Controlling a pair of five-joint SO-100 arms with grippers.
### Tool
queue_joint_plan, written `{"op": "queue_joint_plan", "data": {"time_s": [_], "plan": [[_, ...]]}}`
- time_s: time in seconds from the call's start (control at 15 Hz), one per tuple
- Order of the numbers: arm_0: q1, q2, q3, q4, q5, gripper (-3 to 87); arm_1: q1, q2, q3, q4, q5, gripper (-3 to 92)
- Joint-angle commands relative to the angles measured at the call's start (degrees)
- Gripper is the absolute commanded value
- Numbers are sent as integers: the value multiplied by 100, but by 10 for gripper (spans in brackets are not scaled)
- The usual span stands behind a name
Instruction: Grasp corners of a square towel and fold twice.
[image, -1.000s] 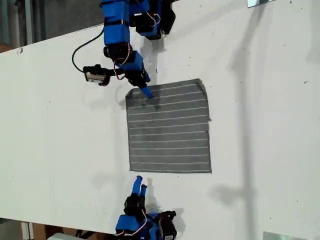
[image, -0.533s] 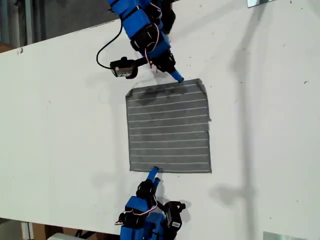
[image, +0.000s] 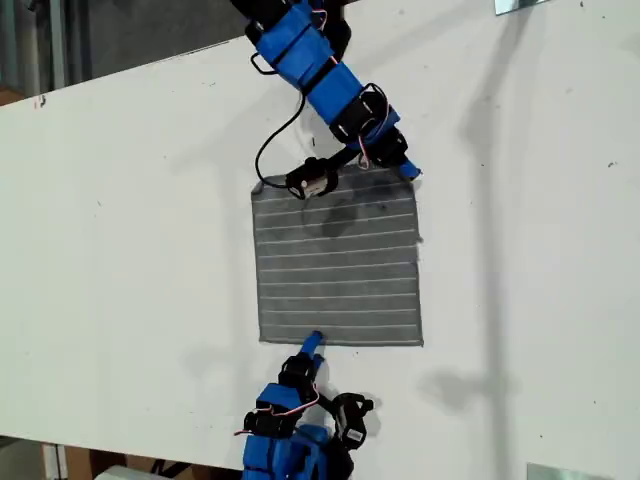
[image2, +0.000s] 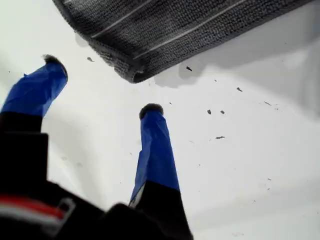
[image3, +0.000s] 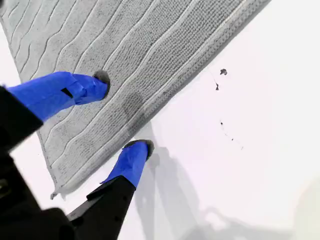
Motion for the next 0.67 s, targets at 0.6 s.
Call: {"op": "queue_joint_plan", "data": {"time_s": [0.6], "plan": [[-105, 527, 290, -255, 141, 236, 413, -879, -255, -1081, -352, -1]]}}
